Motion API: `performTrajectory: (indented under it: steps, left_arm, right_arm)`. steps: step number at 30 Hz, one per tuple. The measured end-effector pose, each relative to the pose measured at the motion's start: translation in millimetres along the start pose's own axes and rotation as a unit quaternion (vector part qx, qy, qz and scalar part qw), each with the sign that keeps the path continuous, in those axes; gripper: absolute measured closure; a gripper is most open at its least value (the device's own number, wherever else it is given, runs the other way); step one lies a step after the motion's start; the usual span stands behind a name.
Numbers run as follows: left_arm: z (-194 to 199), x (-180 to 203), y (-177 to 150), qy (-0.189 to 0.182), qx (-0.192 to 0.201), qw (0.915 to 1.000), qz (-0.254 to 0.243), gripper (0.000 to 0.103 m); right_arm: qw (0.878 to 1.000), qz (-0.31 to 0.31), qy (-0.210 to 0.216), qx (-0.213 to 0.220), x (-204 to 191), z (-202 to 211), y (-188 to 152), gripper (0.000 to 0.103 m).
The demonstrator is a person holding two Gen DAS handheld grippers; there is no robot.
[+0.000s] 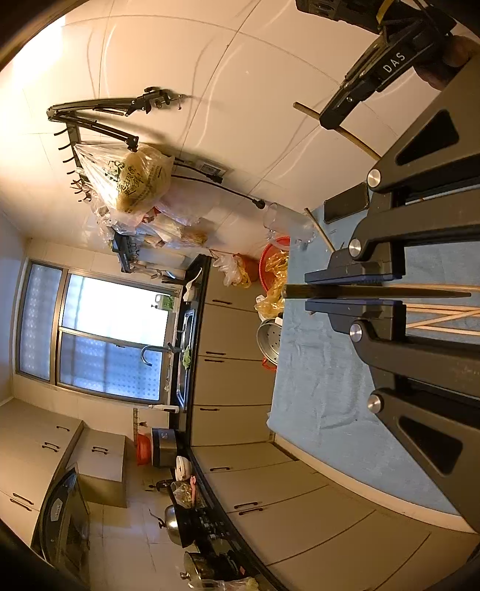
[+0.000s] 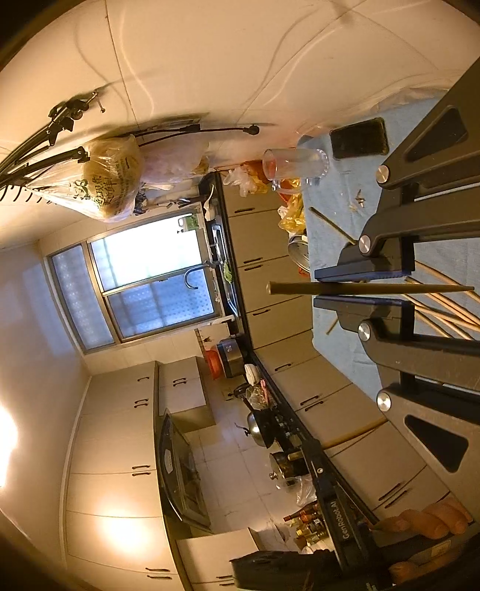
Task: Organize utensils
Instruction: 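Carry the chopstick with the left gripper and drop it into the grey holder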
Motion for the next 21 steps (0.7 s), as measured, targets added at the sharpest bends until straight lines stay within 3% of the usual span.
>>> performTrajectory:
  steps: [11, 21]
  left_arm:
    - [-18.2, 6.3, 30.9, -0.015, 0.016, 0.9997, -0.002, 0.096]
    - [-61.0, 11.7, 61.2, -0.027, 0.041, 0.9987, 0.013, 0.096]
  right_arm:
    - [1.0, -0.011, -0.014, 0.023, 13.0, -17.2, 26.1, 0.095]
    - [0.998, -0.018, -0.029, 0.051, 23.3, -55.7, 48.6, 0.095]
Point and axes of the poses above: each gripper's, at about its wrist camera, not at the fingertips, and z roughly against the way its jaws point, x to its right, y to its top, the point moved 9 cm from there along -z, roughly the way its jaws point, and after that the axes turned 4 degrees about -z, right-handed, at the moved point
